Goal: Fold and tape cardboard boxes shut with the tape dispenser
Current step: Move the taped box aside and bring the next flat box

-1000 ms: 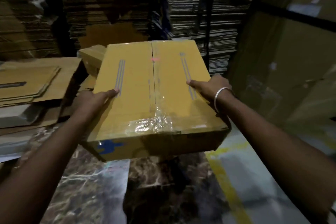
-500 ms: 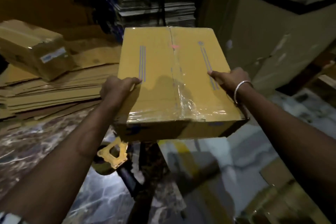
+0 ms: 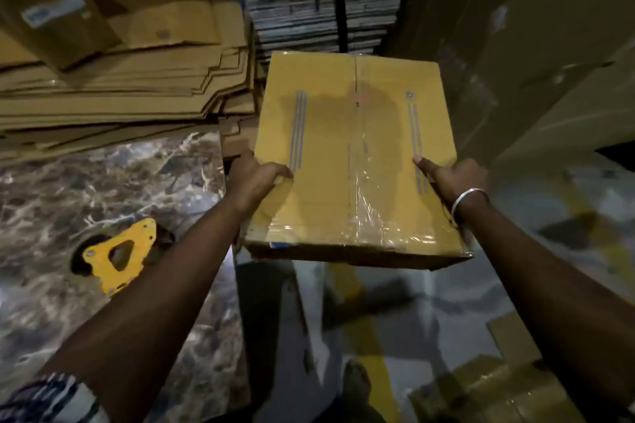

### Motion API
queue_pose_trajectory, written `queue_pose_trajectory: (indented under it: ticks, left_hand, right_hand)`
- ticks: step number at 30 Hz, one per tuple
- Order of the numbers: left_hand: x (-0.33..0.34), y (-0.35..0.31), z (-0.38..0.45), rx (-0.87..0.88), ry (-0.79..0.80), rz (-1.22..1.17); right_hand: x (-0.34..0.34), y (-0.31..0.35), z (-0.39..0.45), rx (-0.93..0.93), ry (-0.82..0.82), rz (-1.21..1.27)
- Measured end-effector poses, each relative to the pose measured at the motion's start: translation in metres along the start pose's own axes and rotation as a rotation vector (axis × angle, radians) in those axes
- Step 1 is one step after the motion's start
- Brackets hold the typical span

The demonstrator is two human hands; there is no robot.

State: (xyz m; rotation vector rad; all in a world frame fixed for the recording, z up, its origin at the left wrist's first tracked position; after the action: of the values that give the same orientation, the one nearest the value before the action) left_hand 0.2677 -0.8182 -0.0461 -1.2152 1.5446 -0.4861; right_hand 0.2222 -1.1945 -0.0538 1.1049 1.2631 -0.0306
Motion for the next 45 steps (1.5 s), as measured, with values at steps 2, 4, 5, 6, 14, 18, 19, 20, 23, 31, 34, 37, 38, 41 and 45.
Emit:
queue_pose_trajectory:
  ticks: [2,4,5,6,14,18,19,20,23,31,34,37,38,41,45]
  left_hand:
    - [0.035,0.035,0.008,-0.112,0.015,-0.019]
    - [0.068,0.081,0.019,-0.209,0.021,0.017]
    - [0.083,0.11,0.027,-0.257,0.019,0.022]
    - [0.1,0.151,0.043,-0.312,0.014,0.021]
    - [0.205,0.351,0.058,-0.434,-0.103,0.145]
    - [0.256,0.435,0.071,-0.375,-0.134,0.128]
    - [0.267,0.454,0.074,-0.367,-0.121,0.096]
    - [0.276,0.471,0.075,-0.371,-0.111,0.07]
    - [0.301,0.511,0.081,-0.411,-0.068,0.026]
    - [0.333,0.591,0.099,-0.447,0.132,0.136]
    - [0.337,0.616,0.107,-0.449,0.165,0.232]
    - [0.342,0.613,0.11,-0.457,0.188,0.275]
    - [0.343,0.609,0.109,-0.482,0.191,0.243]
    - [0.339,0.585,0.103,-0.515,0.18,0.188]
    - [0.317,0.516,0.074,-0.503,0.169,0.232]
  right_hand:
    - [0.027,-0.032,0.018,-0.027,0.037,-0.049]
    - [0.057,-0.068,0.03,-0.035,0.062,-0.111]
    - [0.074,-0.087,0.034,-0.039,0.077,-0.146]
    - [0.091,-0.105,0.035,-0.042,0.097,-0.177]
    - [0.27,-0.267,0.044,0.055,0.292,-0.277]
    - [0.358,-0.356,0.051,0.096,0.397,-0.206]
    - [0.378,-0.375,0.052,0.09,0.418,-0.192]
    - [0.396,-0.392,0.054,0.08,0.439,-0.183]
    - [0.445,-0.434,0.055,0.082,0.488,-0.156]
    - [0.505,-0.503,0.036,0.173,0.464,-0.101]
    - [0.513,-0.511,0.031,0.178,0.462,-0.113]
    - [0.516,-0.514,0.029,0.179,0.465,-0.138]
    - [0.514,-0.513,0.027,0.182,0.477,-0.162]
    - [0.493,-0.493,0.014,0.215,0.529,-0.255]
    - [0.436,-0.431,-0.017,0.23,0.561,-0.271]
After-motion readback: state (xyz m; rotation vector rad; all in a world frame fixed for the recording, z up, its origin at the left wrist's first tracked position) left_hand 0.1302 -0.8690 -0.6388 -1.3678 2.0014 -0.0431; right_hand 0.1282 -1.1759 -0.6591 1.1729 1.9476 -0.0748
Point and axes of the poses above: each hand's wrist, its own z-axis towards the middle knuckle, its own x-axis out of the palm, y = z × x, the point moved 5 cm from there along z, towards the middle knuckle, and after that the axes turned 6 degrees about -y, right-handed, at the moved point
